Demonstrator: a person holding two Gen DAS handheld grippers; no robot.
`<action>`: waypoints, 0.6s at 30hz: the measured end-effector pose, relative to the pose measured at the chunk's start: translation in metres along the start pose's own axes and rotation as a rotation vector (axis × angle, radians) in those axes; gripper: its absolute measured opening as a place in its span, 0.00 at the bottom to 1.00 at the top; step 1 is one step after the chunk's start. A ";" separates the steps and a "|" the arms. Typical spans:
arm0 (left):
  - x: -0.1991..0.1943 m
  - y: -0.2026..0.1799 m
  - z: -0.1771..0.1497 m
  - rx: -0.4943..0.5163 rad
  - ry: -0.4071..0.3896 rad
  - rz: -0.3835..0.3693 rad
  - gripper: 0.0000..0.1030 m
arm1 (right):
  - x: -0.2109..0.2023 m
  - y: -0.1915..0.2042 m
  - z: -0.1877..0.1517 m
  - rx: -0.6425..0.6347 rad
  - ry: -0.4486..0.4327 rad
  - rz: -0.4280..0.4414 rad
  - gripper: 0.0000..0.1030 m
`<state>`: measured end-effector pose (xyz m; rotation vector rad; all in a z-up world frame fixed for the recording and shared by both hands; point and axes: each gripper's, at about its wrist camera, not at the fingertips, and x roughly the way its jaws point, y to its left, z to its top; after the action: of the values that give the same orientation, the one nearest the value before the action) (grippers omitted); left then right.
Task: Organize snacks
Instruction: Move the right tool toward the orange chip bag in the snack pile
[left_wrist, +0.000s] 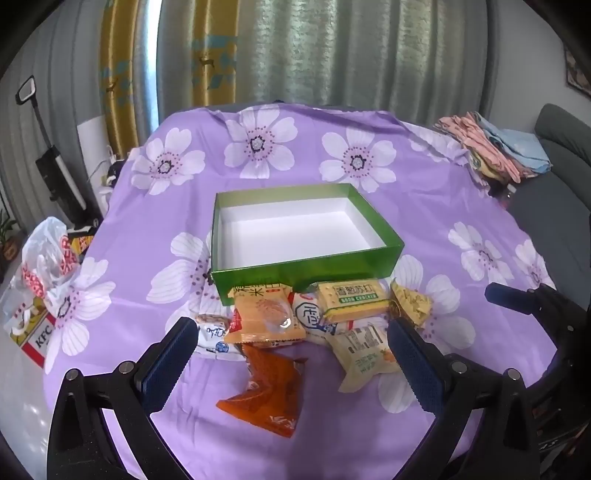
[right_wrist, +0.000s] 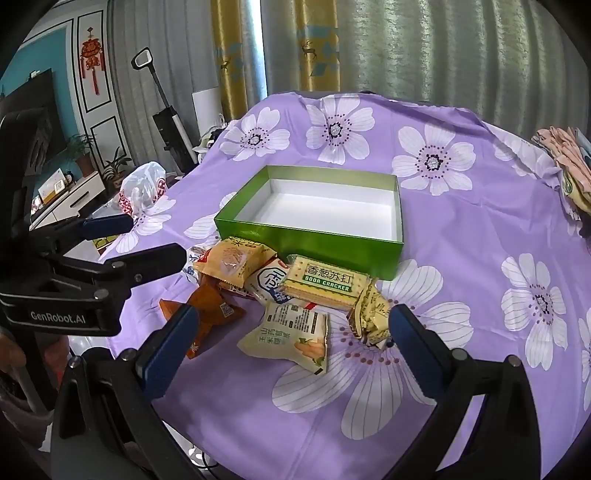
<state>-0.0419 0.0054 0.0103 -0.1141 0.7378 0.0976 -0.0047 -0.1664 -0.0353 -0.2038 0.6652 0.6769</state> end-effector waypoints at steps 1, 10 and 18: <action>0.000 0.000 0.000 0.001 -0.001 0.000 0.99 | 0.000 0.002 0.000 0.001 -0.001 -0.002 1.00; 0.001 0.000 0.000 -0.001 0.004 0.002 0.99 | -0.003 0.003 0.000 -0.003 -0.006 -0.001 1.00; 0.008 0.011 -0.003 -0.038 0.036 -0.061 0.99 | 0.005 0.004 -0.004 0.005 0.006 0.010 1.00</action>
<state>-0.0393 0.0162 0.0023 -0.1743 0.7677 0.0518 -0.0066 -0.1625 -0.0416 -0.1980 0.6742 0.6844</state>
